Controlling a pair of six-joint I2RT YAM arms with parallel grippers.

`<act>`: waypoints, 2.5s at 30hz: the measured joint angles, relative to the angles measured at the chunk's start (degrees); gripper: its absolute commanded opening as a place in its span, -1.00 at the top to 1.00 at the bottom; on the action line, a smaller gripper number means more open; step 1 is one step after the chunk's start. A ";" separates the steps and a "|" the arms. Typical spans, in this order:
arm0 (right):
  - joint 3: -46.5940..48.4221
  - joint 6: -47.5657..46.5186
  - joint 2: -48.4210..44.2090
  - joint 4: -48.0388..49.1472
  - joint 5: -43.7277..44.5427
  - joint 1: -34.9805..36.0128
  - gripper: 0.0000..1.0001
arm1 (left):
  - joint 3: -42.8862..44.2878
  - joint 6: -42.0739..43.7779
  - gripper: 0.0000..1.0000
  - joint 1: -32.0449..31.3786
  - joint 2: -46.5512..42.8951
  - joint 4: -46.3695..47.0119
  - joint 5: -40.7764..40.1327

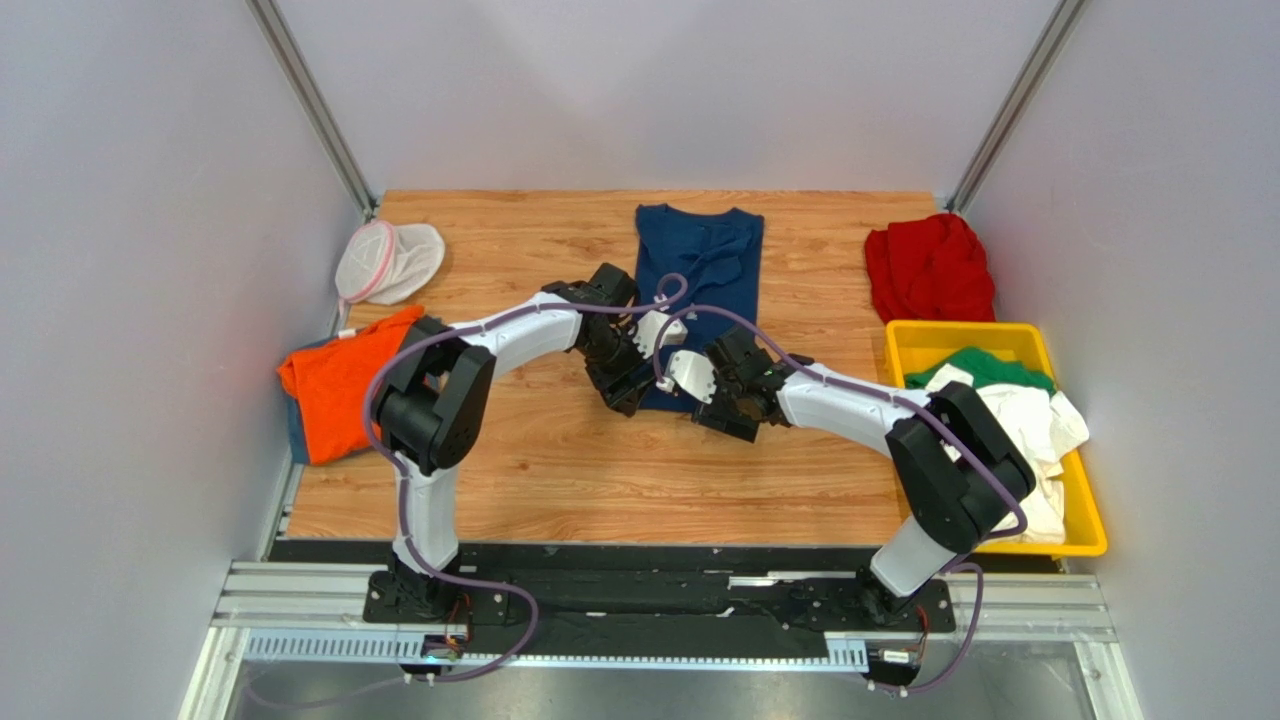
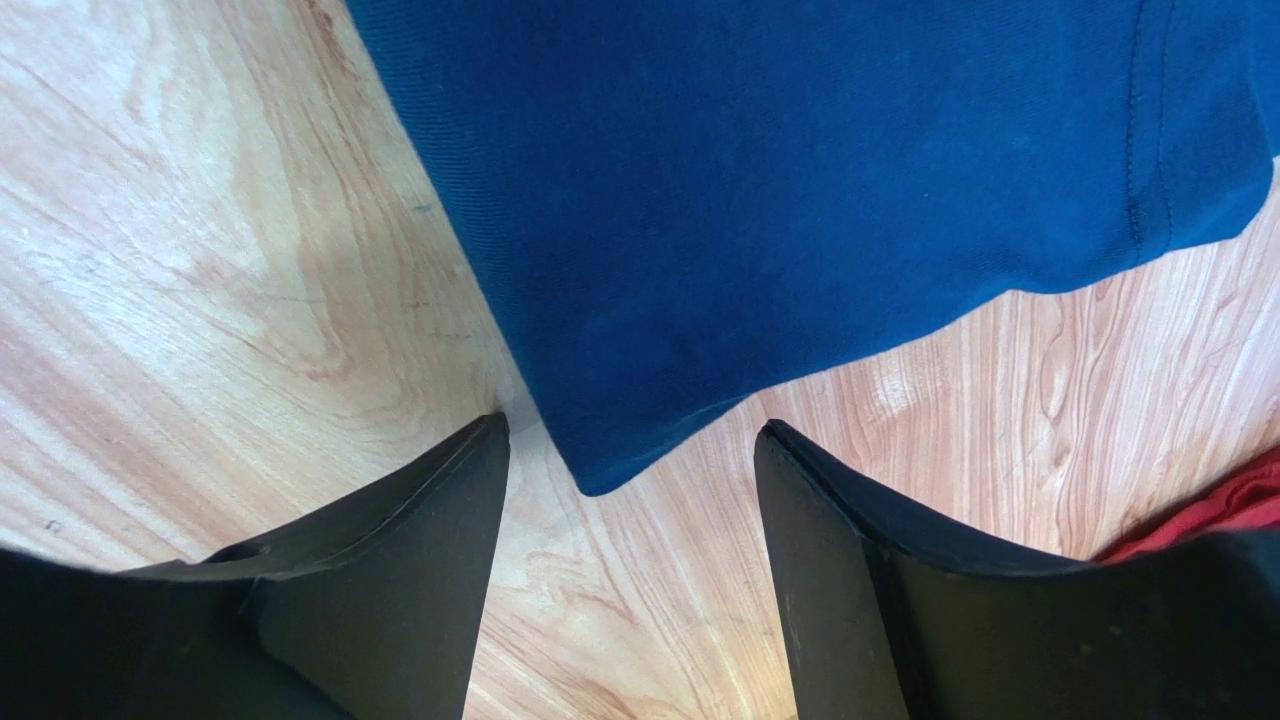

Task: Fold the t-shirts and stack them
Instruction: Fold the tshirt

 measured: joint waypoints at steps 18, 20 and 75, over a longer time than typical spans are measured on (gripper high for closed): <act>0.00 -1.01 0.02 0.00 0.35 0.00 0.31 | 3.93 0.15 0.87 -1.53 4.07 -3.37 0.33; 0.00 -1.11 0.02 -0.09 0.24 -0.02 0.55 | 3.04 -0.04 1.00 -1.75 3.54 -2.75 0.42; 15.54 -1.14 -11.39 -15.65 7.39 1.07 1.00 | 7.52 -0.44 1.00 1.11 -11.43 1.33 -3.52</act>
